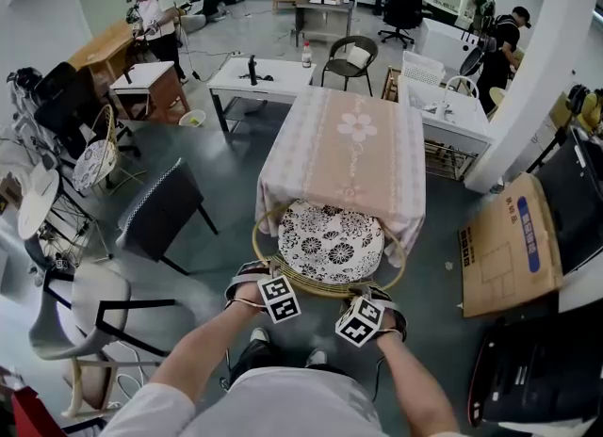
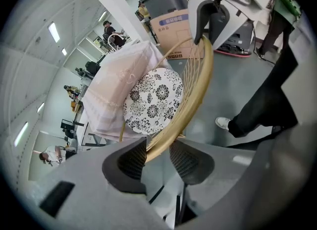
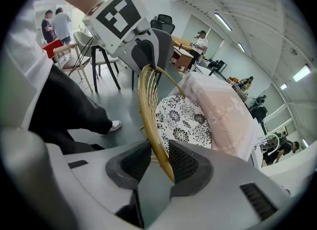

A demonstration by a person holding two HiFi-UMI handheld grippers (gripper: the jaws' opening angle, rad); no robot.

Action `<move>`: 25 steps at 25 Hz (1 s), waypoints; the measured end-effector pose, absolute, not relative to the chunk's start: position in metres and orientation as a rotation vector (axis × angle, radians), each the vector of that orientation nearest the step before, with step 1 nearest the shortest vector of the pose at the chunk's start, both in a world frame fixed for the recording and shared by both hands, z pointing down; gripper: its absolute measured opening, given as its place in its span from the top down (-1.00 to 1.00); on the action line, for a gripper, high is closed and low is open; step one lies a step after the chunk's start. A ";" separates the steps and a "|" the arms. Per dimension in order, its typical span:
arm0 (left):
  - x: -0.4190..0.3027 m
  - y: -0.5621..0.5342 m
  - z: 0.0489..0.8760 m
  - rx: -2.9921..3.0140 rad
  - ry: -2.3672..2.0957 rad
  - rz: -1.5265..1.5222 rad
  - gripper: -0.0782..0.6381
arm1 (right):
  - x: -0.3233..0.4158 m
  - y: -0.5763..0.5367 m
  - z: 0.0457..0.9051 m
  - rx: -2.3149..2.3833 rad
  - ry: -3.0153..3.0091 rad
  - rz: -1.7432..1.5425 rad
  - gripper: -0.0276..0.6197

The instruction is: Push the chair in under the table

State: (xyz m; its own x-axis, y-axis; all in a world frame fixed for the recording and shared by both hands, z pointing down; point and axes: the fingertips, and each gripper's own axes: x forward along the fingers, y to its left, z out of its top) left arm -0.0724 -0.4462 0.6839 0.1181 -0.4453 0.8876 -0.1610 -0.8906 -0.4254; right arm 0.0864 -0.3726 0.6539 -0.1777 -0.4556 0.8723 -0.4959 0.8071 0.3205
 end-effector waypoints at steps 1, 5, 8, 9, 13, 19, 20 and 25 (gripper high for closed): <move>-0.072 -0.449 0.684 -2.170 0.604 -1.852 0.38 | 0.087 -0.376 0.654 0.732 -1.804 0.043 0.63; -0.071 -0.459 0.683 -2.170 0.603 -1.850 0.38 | 0.088 -0.384 0.654 0.731 -1.799 0.045 0.62; -0.070 -0.466 0.683 -2.168 0.605 -1.851 0.38 | 0.089 -0.392 0.653 0.735 -1.802 0.039 0.62; -0.070 -0.468 0.683 -2.168 0.608 -1.851 0.38 | 0.090 -0.395 0.653 0.739 -1.799 0.036 0.62; -0.068 -0.476 0.685 -2.161 0.599 -1.859 0.38 | 0.092 -0.401 0.655 0.750 -1.803 0.051 0.62; -0.069 -0.486 0.683 -2.151 0.592 -1.865 0.38 | 0.092 -0.409 0.655 0.749 -1.806 0.066 0.61; -0.069 -0.488 0.683 -2.148 0.591 -1.868 0.38 | 0.092 -0.411 0.654 0.751 -1.806 0.069 0.61; -0.067 -0.491 0.683 -2.140 0.575 -1.884 0.37 | 0.095 -0.415 0.654 0.740 -1.813 0.078 0.60</move>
State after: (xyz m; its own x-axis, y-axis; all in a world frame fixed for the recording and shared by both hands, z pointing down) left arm -0.0669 -0.4910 0.6833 0.0950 -0.4363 0.8948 -0.1377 -0.8960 -0.4222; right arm 0.0947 -0.4152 0.6543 -0.1824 -0.4451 0.8767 -0.5185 0.8012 0.2989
